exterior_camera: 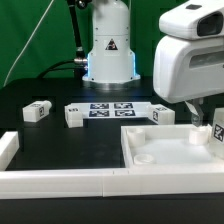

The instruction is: Assemble one leg

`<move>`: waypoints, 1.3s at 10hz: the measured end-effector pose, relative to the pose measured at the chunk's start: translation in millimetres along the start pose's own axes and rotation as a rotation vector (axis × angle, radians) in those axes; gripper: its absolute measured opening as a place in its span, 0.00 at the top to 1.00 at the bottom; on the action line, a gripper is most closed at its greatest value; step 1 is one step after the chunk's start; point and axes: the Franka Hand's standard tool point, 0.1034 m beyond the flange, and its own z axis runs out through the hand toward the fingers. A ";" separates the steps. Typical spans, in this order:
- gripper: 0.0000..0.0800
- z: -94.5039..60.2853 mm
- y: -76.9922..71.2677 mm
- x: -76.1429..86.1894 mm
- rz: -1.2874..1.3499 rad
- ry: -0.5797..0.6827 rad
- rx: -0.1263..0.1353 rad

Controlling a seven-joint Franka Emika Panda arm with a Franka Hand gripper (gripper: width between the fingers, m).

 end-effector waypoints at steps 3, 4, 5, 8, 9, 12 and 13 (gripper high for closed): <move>0.48 0.1 0.0 0.0 0.000 0.000 0.000; 0.64 0.1 -0.1 0.0 0.004 0.000 0.000; 0.64 0.1 -0.1 0.0 0.019 0.000 0.000; 0.64 1.1 -1.4 -0.1 0.272 0.036 0.011; 0.64 1.5 -2.5 -1.1 0.389 0.052 0.012; 0.64 2.1 -3.6 -1.4 0.750 0.061 0.033; 0.64 2.2 -4.3 -1.0 0.889 0.063 0.033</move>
Offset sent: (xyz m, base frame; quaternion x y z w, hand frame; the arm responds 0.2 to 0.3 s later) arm 0.0000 0.0000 0.0000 0.0000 0.0000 0.0000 1.0000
